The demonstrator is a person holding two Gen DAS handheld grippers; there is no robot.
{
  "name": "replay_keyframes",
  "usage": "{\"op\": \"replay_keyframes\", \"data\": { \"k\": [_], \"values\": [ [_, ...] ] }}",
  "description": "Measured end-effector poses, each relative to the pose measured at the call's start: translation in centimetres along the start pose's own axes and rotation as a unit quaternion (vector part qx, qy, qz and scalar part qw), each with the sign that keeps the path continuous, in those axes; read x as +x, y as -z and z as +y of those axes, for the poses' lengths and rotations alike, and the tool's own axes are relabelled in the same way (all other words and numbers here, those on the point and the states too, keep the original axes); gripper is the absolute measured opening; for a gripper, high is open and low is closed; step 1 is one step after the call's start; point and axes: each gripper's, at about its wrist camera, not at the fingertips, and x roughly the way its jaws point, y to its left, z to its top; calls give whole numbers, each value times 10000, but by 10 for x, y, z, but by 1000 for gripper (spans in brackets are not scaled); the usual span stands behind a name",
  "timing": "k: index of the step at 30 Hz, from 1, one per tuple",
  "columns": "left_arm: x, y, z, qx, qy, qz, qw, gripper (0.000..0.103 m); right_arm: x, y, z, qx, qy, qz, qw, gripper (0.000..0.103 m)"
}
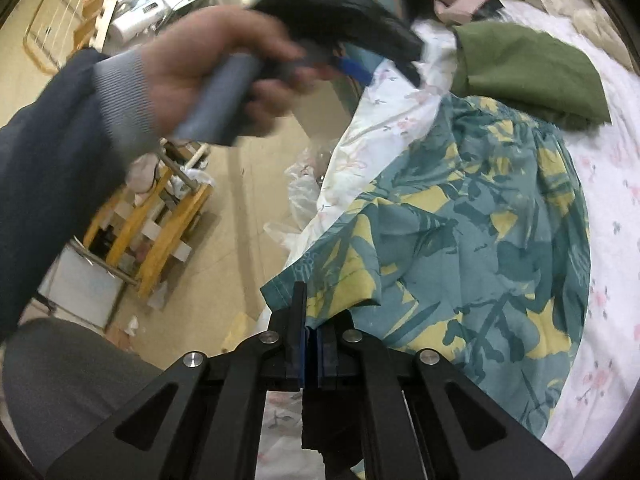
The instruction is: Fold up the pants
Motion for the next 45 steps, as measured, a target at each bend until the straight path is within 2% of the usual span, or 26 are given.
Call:
{"op": "replay_keyframes", "data": {
  "k": [3, 7, 8, 10, 13, 16, 18, 19, 20, 21, 23, 25, 27, 28, 29, 30, 31, 33, 36, 37, 39, 40, 41, 42, 43, 45],
  "values": [
    [-26, 37, 32, -469, 163, -148, 9987, 75, 11, -2, 17, -256, 27, 61, 9996, 8],
    [-27, 89, 45, -1026, 672, 26, 9924, 76, 31, 1, 52, -708, -248, 250, 9969, 17],
    [-24, 97, 44, -1065, 781, 86, 9912, 76, 40, 7, 61, -776, -546, 463, 9944, 18],
    [-18, 111, 42, -1094, 935, 179, 9894, 76, 46, 17, 69, -845, -592, 624, 9927, 18],
    [-11, 128, 41, -1149, 1131, 321, 9864, 76, 28, 32, 53, -586, -499, 553, 9955, 19],
    [-2, 143, 34, -1063, 1267, 463, 9851, 85, -11, 42, 18, -124, -251, 313, 9991, 20],
    [11, 152, 27, -885, 1391, 732, 9836, 86, -39, 49, -15, 282, 84, 152, 9995, 38],
    [20, 157, 21, -787, 1470, 842, 9824, 86, -51, 52, -31, 487, 228, 58, 9985, 66],
    [25, 161, 18, -709, 1514, 922, 9816, 86, -67, 58, -53, 763, 456, -121, 9960, 82],
    [30, 167, 14, -624, 1542, 1012, 9809, 86, -74, 60, -68, 924, 613, -211, 9936, 82],
    [41, 175, 2, -493, 1724, 1269, 9756, 84, -85, 71, -104, 1561, 829, -268, 9839, 82],
    [44, 178, -7, -357, 1668, 1382, 9756, 83, -84, 88, -143, 2431, 739, -230, 9669, 82],
    [43, 179, -18, -102, 1531, 1429, 9778, 71, -70, 104, -160, 2968, 388, -80, 9541, 82],
    [40, 179, -22, 17, 1393, 1399, 9803, 56, -61, 109, -163, 3119, 235, 6, 9498, 82],
    [36, 179, -24, 103, 1311, 1397, 9814, 50, -54, 115, -164, 3223, 114, 69, 9466, 82],
    [35, 180, -25, 105, 1335, 1449, 9803, 50, -42, 118, -162, 3270, -93, 102, 9449, 82],
    [35, 181, -25, 43, 1338, 1569, 9785, 44, -33, 120, -160, 3261, -286, 121, 9448, 82],
    [31, 182, -29, 100, 1259, 1662, 9780, 39, -24, 117, -156, 3163, -239, 38, 9484, 82],
    [24, 183, -42, 294, 1182, 1762, 9768, 39, -14, 115, -150, 3227, -623, 1, 9444, 58],
    [25, 184, -45, 312, 1157, 1792, 9765, 40, -10, 116, -147, 3211, -659, 56, 9447, 53],
    [34, 184, -49, 372, 1063, 1846, 9763, 43, -2, 118, -143, 3186, -656, 82, 9456, 52],
    [39, 184, -52, 392, 995, 1849, 9769, 41, -4, 118, -145, 3197, -623, 35, 9455, 44],
    [40, 185, -55, 461, 914, 1765, 9790, 30, -3, 118, -147, 3213, -527, 19, 9455, 21],
    [38, 185, -61, 676, 805, 1692, 9800, 24, -4, 119, -149, 3240, -542, 32, 9445, 12],
    [34, 186, -67, 835, 706, 1618, 9808, 15, -6, 118, -147, 3228, -609, 6, 9445, 9],
    [25, 184, -70, 796, 650, 1545, 9826, 8, -21, 112, -136, 2841, -549, -145, 9571, 8]
  ]
}}
